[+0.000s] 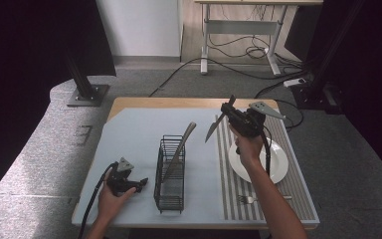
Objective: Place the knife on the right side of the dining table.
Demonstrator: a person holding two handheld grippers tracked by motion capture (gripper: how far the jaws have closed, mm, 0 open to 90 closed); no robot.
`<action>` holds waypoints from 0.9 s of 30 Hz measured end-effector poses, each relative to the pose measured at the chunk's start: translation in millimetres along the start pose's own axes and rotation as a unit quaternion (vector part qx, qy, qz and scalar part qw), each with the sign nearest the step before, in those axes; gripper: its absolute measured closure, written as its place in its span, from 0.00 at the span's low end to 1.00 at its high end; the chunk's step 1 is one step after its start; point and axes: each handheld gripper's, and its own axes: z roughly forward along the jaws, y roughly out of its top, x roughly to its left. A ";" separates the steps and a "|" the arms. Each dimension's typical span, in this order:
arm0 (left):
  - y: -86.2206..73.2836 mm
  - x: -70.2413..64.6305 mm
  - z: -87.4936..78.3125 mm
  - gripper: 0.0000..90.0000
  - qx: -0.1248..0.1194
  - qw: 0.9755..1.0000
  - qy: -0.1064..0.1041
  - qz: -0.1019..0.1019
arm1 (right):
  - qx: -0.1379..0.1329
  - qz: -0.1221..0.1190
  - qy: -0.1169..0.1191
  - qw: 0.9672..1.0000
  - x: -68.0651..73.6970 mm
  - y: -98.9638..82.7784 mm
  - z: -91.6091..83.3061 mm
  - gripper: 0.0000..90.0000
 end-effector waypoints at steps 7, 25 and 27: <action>0.0 0.0 0.0 0.14 0.000 1.000 0.000 0.000 | 0.007 0.013 -0.007 1.000 -12.7 -7.9 11.7 0.92; 0.0 0.2 0.0 0.14 0.001 1.000 0.000 0.001 | 0.005 0.038 -0.062 0.997 -58.7 -25.8 51.5 0.92; 0.1 0.2 0.0 0.14 0.001 1.000 0.000 0.001 | 0.007 0.038 -0.068 0.997 -63.1 -25.9 55.0 0.92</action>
